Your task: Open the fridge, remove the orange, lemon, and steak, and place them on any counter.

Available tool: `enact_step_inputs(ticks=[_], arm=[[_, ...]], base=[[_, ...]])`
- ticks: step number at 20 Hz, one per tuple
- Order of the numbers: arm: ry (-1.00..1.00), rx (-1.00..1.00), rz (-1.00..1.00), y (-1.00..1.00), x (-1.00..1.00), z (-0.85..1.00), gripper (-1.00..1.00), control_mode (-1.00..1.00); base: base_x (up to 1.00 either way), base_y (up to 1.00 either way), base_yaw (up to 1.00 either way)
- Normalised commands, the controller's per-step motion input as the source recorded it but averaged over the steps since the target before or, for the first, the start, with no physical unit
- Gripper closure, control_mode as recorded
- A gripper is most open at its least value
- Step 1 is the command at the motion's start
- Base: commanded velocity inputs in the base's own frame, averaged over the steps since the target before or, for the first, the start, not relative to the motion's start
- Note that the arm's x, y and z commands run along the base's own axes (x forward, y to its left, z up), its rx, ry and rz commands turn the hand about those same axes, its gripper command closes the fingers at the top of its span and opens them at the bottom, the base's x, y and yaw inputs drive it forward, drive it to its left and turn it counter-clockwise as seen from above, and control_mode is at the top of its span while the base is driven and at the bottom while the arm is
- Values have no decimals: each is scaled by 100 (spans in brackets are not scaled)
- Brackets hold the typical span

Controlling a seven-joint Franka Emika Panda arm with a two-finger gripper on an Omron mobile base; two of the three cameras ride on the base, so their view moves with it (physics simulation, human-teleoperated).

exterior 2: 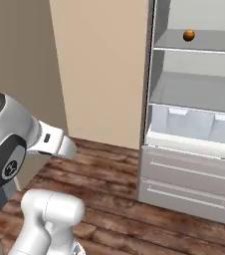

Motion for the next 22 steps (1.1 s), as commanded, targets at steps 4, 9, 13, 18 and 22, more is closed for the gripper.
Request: enact_step_inputs(ticks=[4,9,13,18,22], arm=[[0,0,0,0,0,0,-100,100],[0,0,0,0,0,0,-100,100],[0,0,0,0,0,0,-100,100],[0,0,0,0,0,0,-100,100],[0,0,0,0,0,0,-100,100]], base=[[60,-18,-60],[48,0,-21],[31,-2,-5],[11,-36,-4],[41,-34,-2]])
